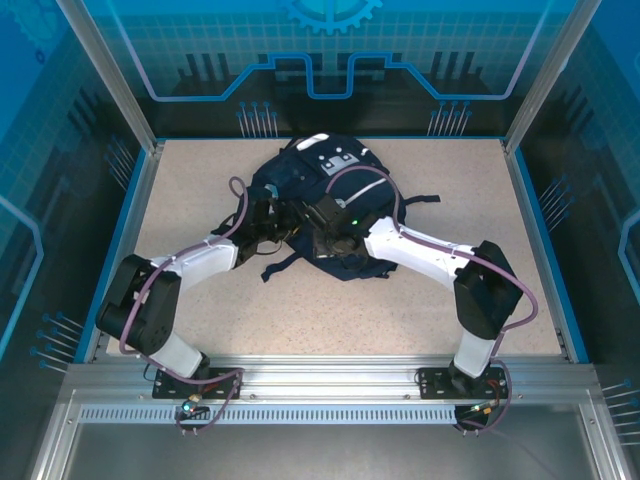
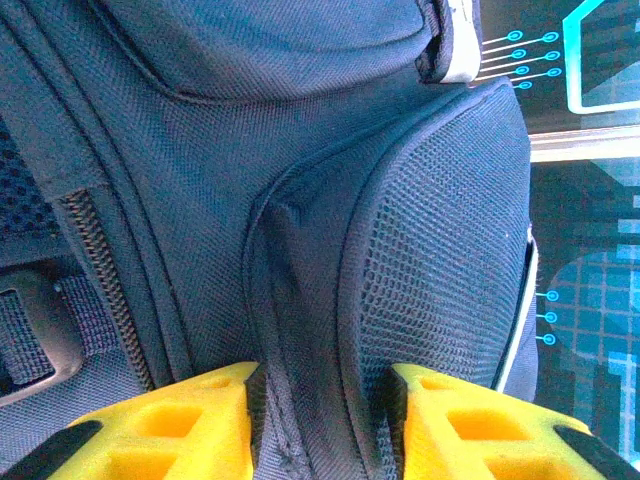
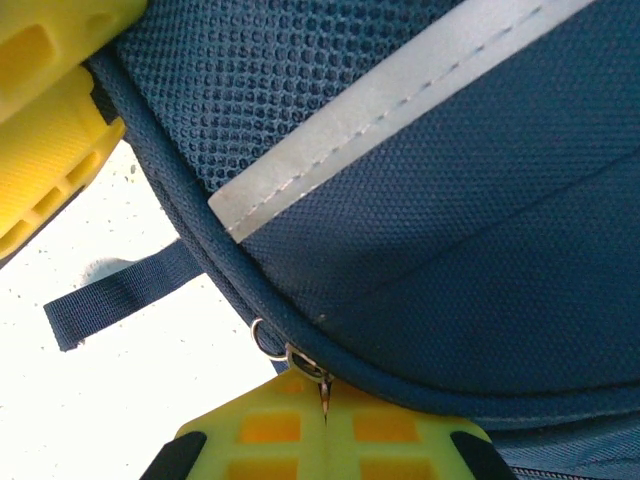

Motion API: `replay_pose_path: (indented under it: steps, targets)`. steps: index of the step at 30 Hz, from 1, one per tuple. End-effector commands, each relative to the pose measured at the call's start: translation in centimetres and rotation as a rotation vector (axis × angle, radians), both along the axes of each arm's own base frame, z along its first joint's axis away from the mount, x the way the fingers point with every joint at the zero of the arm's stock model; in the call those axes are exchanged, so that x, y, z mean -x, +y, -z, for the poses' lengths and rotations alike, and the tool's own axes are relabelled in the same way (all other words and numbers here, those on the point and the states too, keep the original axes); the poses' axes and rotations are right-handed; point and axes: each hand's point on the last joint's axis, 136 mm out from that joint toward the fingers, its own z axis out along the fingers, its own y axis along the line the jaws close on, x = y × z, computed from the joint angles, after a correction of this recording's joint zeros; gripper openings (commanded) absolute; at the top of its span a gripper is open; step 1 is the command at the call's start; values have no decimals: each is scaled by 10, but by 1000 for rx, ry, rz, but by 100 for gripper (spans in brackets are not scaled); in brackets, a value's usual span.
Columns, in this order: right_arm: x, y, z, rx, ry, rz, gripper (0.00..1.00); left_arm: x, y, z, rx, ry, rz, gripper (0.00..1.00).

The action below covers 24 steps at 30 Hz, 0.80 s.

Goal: Pack books, pencil case, and school supplies into a backpack

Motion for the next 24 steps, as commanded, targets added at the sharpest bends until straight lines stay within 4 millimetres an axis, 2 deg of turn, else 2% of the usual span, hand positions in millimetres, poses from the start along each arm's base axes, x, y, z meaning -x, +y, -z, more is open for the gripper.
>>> replay_pose_path:
  steps: [1, 4, 8, 16, 20, 24]
  targets:
    - [2, -13, -6, 24, -12, 6, 0, -10, -2, -6, 20, -4, 0, 34]
    - [4, -22, -7, 56, -17, 17, 0, -13, 1, -1, 9, 7, -14, 20]
    - [10, -44, -9, 133, -27, 41, 0, -14, 9, 6, -23, 11, -33, 0]
    - [18, -107, -6, 321, -45, 113, 0, -14, 27, 16, -95, 10, -62, 0]
    - [7, -129, -14, 353, -58, 141, 0, -12, 33, 22, -112, 18, -70, 0]
    - [-8, -140, -23, 375, -73, 147, 0, -12, 33, 24, -124, 19, -49, 0]
